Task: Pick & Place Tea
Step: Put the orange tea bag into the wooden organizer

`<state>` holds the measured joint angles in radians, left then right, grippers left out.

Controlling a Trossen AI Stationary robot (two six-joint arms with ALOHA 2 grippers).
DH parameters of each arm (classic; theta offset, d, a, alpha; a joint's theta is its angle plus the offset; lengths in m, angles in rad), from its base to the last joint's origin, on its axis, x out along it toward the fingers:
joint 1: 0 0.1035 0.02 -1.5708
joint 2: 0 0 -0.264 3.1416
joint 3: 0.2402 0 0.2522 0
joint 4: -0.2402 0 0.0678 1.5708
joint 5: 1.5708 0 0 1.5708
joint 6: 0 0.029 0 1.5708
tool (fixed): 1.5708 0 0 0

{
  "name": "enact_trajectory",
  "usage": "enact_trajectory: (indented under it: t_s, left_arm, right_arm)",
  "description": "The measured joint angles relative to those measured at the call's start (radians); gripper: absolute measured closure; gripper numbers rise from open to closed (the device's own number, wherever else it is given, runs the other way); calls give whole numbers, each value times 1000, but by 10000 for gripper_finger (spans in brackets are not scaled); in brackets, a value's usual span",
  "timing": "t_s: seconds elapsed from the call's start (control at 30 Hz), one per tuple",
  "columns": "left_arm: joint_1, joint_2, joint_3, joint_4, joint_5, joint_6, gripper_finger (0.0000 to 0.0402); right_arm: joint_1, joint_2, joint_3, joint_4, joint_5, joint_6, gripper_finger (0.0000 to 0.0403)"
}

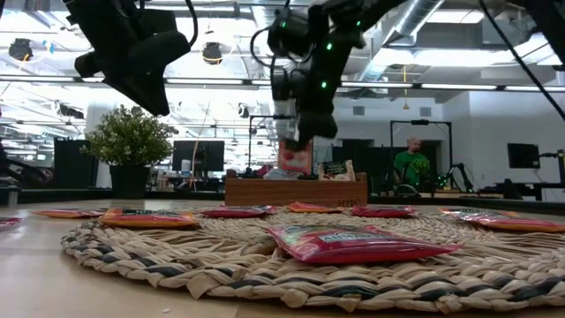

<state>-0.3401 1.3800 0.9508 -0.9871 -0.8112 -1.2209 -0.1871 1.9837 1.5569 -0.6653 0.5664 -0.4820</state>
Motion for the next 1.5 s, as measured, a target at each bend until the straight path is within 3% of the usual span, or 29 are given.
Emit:
enact_trajectory:
  t_s: [0.3,1.5]
  left_arm:
    - [0,0,0,-1,-7,0,314]
    - [0,0,0,0,-15,-2,314]
  right_arm:
    - [-21,53,0,9,57,2,403]
    - [-6,48,0,12,39,11,403]
